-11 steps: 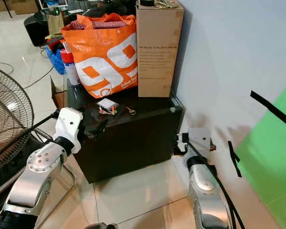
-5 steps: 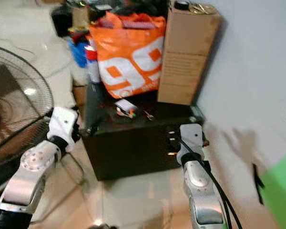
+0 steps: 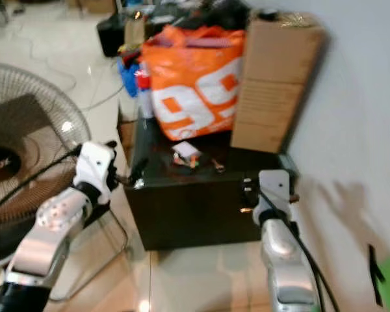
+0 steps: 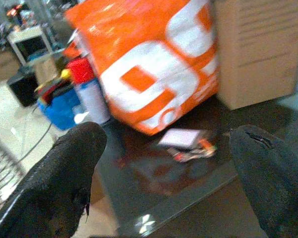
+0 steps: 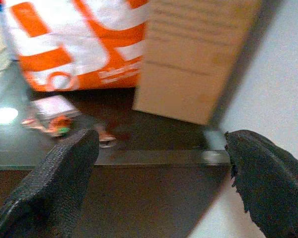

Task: Hang keys on a hook

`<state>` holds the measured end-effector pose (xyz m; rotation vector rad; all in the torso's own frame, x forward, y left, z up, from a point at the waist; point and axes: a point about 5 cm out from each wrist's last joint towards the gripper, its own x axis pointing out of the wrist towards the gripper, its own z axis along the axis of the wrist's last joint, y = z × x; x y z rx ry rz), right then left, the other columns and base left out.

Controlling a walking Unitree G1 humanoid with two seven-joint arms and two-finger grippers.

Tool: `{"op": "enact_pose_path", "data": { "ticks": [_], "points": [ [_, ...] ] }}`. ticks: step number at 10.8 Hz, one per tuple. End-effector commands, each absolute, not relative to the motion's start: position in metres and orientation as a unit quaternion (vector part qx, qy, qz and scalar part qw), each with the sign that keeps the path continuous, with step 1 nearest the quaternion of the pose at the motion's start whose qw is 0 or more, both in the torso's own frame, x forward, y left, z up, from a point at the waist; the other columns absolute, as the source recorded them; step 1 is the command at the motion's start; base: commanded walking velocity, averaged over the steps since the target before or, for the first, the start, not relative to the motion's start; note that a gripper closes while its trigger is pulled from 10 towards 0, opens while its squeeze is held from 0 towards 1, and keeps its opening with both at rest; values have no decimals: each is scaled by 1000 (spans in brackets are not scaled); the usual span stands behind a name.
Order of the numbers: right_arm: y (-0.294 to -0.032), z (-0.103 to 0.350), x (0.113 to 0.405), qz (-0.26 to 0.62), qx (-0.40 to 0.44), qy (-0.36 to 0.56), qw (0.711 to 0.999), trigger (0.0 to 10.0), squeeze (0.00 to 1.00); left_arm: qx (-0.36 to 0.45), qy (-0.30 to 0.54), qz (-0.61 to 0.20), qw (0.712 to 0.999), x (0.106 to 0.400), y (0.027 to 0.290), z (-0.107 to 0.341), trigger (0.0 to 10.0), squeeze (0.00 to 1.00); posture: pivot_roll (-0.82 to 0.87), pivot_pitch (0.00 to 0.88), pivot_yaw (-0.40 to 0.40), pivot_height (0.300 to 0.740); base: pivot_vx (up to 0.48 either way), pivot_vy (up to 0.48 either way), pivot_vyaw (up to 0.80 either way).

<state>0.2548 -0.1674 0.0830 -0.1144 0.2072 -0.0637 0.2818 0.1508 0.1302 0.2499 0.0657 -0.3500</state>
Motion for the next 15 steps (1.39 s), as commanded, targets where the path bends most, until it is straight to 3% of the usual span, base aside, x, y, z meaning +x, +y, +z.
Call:
{"op": "enact_pose_path", "data": {
  "ticks": [1,7,8,11,15],
  "points": [
    [-166,82,256,-28,-63,112,991,10000,1000,125,37,-173,976,283,150,129,10000,0,-56,0,-2,740,270,0,0],
    [-187,85,263,-55,-42,129,989,10000,1000,123,45,-192,973,290,151,129,10000,0,-100,0,35,740,284,0,0],
    [-191,84,262,-60,-36,140,988,10000,0,123,45,-195,972,293,148,128,10000,0,-113,0,39,740,296,0,0],
    [-188,79,255,-71,26,153,985,10000,0,114,45,-210,970,299,143,124,10000,0,-156,0,69,740,300,0,0],
    [-181,65,240,-69,7,179,981,10000,0,115,54,-197,972,298,152,118,10000,0,-88,0,39,740,301,0,0]
  ]
}}
